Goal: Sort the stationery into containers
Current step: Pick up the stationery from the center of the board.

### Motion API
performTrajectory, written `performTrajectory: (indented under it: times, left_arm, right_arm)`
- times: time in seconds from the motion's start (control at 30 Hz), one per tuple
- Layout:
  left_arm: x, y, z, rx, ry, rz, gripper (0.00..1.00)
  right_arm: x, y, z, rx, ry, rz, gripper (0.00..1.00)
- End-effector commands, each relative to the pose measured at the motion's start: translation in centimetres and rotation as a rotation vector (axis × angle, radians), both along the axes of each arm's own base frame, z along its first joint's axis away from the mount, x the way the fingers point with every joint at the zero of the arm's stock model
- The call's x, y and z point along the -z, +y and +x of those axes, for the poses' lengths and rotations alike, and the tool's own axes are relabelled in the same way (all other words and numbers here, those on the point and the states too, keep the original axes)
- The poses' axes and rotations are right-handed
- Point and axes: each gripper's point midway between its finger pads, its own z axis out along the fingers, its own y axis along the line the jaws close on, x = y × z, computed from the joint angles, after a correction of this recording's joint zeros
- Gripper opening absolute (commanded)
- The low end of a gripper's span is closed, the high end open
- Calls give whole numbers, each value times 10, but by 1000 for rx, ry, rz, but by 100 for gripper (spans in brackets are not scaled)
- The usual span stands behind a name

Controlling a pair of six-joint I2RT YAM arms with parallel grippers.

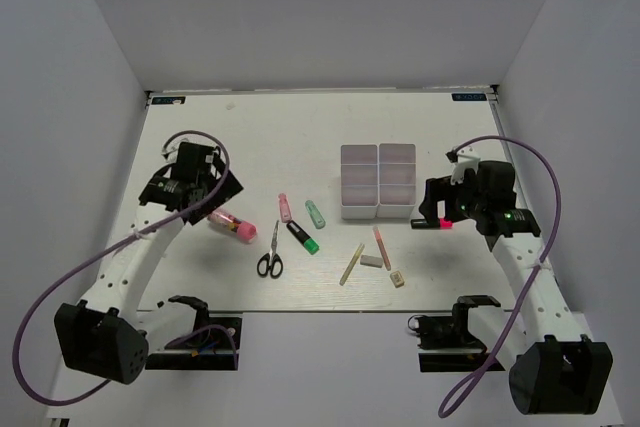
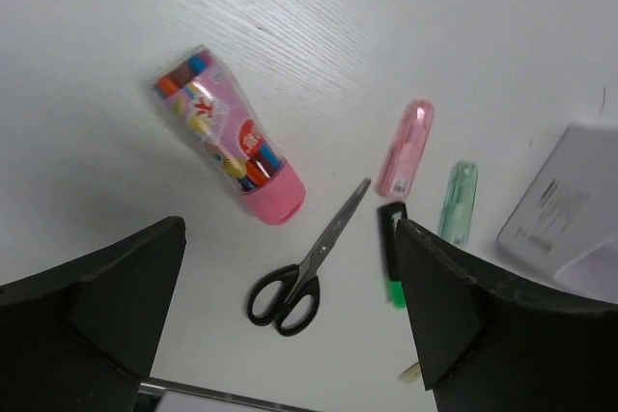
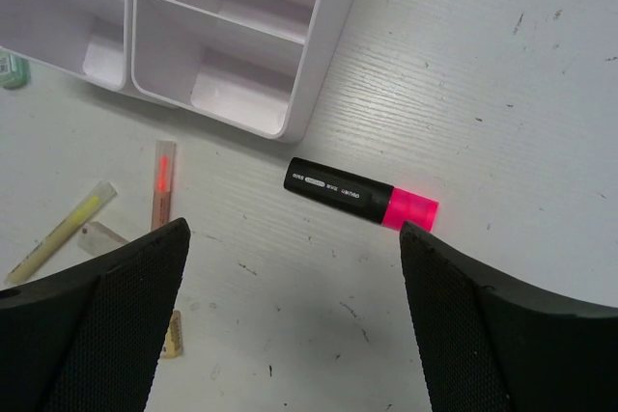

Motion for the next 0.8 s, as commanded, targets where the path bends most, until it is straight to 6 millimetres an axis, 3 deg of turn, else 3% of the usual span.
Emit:
performTrajectory:
  times: [0.0,0.07,0.1,0.17,0.2,0.33,0.77]
  left_arm:
    - [8,22,-14,-337,97,-52,100]
    - [8,28,-4,-413,122,-44,100]
    - [19,31,-17,-458,217,-33,100]
    - [26,35,-16,-519,274,-68,99]
    - [36,26,-13,-503,314,-106,97]
    - [51,26,-6,-520,282,-122,96]
    - [96,30,7,-593,423,-218,99]
  right_arm:
    - [-22,-1,5,-2,-46,-7,90]
    - [-24,-1,3,-5,-56,-9,90]
    - [-26,-1,3,-2,-63,-7,90]
    - [-28,-2,3,3,-74,-11,90]
    - [-28,-4,3,10,-76,-17,90]
    - [-30,-5,3,15,-75,-27,90]
    - [-28,-9,5,25,-78,-47,90]
